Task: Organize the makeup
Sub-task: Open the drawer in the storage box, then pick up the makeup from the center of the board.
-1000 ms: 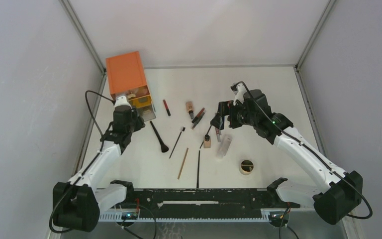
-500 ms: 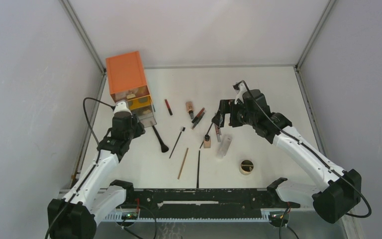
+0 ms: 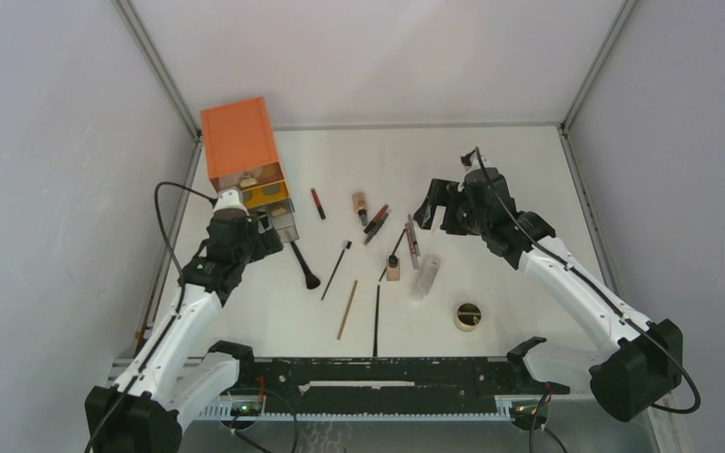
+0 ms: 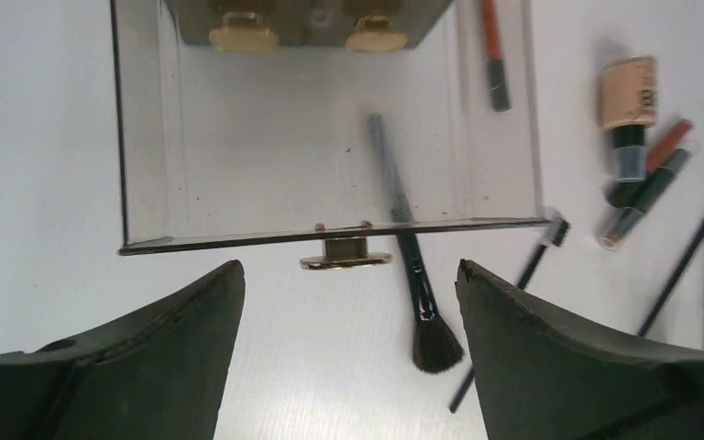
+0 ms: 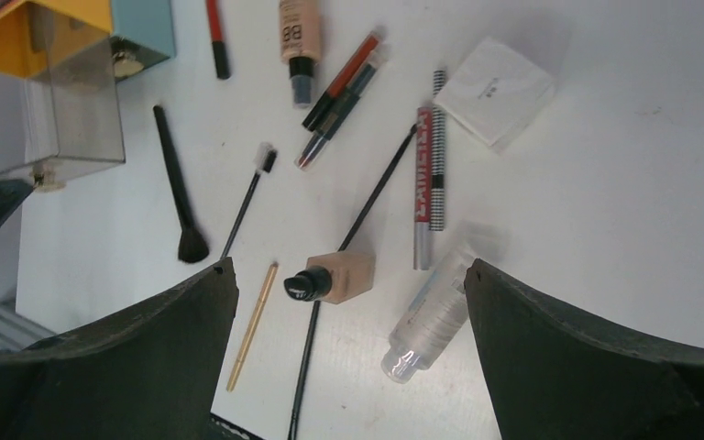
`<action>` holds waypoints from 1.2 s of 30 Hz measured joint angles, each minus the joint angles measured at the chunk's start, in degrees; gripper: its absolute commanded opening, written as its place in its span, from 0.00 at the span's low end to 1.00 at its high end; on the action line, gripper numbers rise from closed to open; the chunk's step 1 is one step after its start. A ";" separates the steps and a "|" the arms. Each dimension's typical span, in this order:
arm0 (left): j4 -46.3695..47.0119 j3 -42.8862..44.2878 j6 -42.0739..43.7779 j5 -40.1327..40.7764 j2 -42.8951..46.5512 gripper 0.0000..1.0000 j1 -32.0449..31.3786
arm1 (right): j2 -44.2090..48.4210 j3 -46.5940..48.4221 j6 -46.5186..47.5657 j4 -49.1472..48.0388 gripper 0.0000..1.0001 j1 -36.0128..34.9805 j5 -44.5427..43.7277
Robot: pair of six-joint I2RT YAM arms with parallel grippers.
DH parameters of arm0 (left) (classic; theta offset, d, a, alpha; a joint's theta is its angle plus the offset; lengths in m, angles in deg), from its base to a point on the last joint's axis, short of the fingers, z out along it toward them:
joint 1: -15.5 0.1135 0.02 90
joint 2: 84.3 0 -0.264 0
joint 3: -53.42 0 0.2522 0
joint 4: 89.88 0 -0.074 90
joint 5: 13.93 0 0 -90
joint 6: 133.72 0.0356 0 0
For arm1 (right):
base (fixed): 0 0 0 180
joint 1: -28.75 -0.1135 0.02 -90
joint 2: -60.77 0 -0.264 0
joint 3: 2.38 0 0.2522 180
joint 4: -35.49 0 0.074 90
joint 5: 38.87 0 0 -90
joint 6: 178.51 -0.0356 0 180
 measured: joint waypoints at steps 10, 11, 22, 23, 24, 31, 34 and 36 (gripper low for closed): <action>-9.22 11.26 4.70 -3.89 10.97 0.90 -6.12 | 2.47 -3.69 -4.26 -0.13 1.00 4.13 -3.41; -9.62 12.22 4.87 -4.07 11.15 0.92 -6.43 | 2.47 -3.74 -4.66 -0.15 1.00 4.13 -3.45; -5.66 27.36 7.50 -4.37 -14.62 1.00 -23.28 | 3.78 -3.74 -6.25 -0.24 1.00 4.26 -5.33; -5.14 28.39 7.26 -4.37 -18.03 1.00 -24.46 | 4.48 -3.78 -6.27 -0.02 1.00 4.35 -5.70; -4.92 29.68 7.04 -4.33 -21.33 1.00 -24.85 | 5.42 -4.00 -6.27 0.02 1.00 4.61 -6.03; -7.85 52.89 6.29 -0.83 -47.52 0.94 -24.72 | 12.66 -7.41 -6.51 2.03 1.00 8.15 -6.58; -9.77 60.78 5.11 0.31 -56.92 0.87 -24.22 | 13.97 -8.02 -6.51 3.34 1.00 9.33 -6.58; -12.13 66.25 4.20 0.31 -63.21 0.86 -23.74 | 14.73 -8.20 -6.47 4.20 1.00 10.01 -6.56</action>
